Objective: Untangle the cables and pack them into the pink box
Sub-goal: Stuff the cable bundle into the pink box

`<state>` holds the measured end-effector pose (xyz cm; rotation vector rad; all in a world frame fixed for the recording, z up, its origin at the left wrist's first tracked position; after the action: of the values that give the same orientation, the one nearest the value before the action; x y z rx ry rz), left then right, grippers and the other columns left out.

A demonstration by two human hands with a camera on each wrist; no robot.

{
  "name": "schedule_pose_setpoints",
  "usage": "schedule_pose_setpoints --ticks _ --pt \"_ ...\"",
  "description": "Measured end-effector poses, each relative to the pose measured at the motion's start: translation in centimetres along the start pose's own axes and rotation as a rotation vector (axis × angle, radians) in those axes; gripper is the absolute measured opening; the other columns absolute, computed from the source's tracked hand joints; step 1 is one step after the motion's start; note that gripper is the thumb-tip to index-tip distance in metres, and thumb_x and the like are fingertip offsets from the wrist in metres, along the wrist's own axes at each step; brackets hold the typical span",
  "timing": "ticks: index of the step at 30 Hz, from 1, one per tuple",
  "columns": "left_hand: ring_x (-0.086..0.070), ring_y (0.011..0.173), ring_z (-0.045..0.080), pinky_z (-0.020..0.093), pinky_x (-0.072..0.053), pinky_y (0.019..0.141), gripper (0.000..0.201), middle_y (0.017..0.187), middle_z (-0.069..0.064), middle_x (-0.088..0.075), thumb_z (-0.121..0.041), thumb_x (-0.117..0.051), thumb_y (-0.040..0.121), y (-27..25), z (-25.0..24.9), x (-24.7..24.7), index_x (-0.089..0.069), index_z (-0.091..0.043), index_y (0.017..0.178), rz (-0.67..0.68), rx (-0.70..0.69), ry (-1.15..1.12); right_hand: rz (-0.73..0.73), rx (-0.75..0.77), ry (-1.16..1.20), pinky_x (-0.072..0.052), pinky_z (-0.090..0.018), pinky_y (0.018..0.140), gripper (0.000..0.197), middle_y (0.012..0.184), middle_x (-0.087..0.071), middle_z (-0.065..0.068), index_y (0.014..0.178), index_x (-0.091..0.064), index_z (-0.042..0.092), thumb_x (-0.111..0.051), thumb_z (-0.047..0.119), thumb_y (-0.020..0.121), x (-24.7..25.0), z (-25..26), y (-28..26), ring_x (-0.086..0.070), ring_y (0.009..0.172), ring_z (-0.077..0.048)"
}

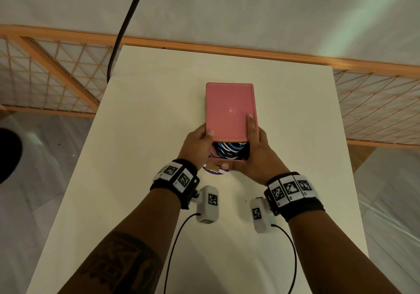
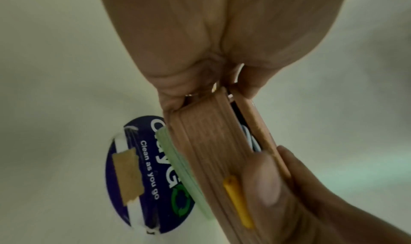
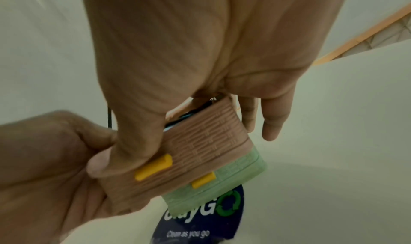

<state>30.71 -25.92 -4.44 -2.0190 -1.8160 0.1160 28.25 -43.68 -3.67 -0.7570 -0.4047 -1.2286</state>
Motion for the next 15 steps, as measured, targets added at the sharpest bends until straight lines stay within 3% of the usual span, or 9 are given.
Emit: schedule_pose_setpoints --ticks 3,6,12,15 --pt "-0.068 0.109 0.033 0.050 -0.054 0.101 0.033 0.111 0.007 -0.072 -0.017 -0.041 0.107 -0.02 -0.49 -0.10 -0.064 -0.017 0.130 -0.019 0.018 0.069 -0.046 0.009 -0.028 -0.048 -0.044 0.107 0.139 0.156 -0.022 -0.010 0.157 0.019 0.033 -0.088 0.048 0.069 -0.08 -0.15 -0.16 -0.049 0.134 -0.031" --pt "-0.064 0.116 0.032 0.048 -0.051 0.103 0.038 0.122 0.007 -0.068 -0.020 -0.037 0.108 -0.35 -0.84 -0.22 -0.057 -0.018 0.140 -0.005 -0.001 0.115 -0.106 0.011 -0.024 -0.050 -0.042 0.104 0.134 0.151 -0.030 -0.009 0.158 0.013 0.035 -0.086 0.050 0.070 -0.15 -0.42 -0.20 -0.051 0.130 -0.029" --pt "-0.070 0.105 0.033 0.054 -0.056 0.096 0.063 0.120 0.010 -0.070 -0.052 -0.032 0.093 0.02 -0.78 0.02 -0.042 -0.028 0.150 0.103 0.017 0.213 -0.211 0.026 -0.068 -0.055 -0.040 0.093 0.119 0.142 -0.044 -0.011 0.161 0.001 0.031 -0.081 0.048 0.077 -0.05 -0.83 0.01 -0.060 0.114 -0.026" --pt "-0.068 0.102 0.030 0.042 -0.057 0.088 0.049 0.120 0.009 -0.069 -0.043 -0.033 0.107 0.38 -0.73 0.10 -0.040 -0.024 0.151 0.141 0.003 0.319 -0.300 0.021 -0.088 -0.057 -0.040 0.086 0.105 0.137 -0.051 -0.009 0.161 -0.005 0.036 -0.076 0.045 0.084 -0.26 -1.01 0.15 -0.060 0.112 -0.026"
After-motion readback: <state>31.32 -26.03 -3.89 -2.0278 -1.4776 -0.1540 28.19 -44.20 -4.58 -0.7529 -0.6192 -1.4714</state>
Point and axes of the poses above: each hand's wrist, its own y-axis towards the middle knuckle, its own x-axis out of the back of the hand, z = x × y, the point moved 6 cm from there along y, towards the middle knuckle
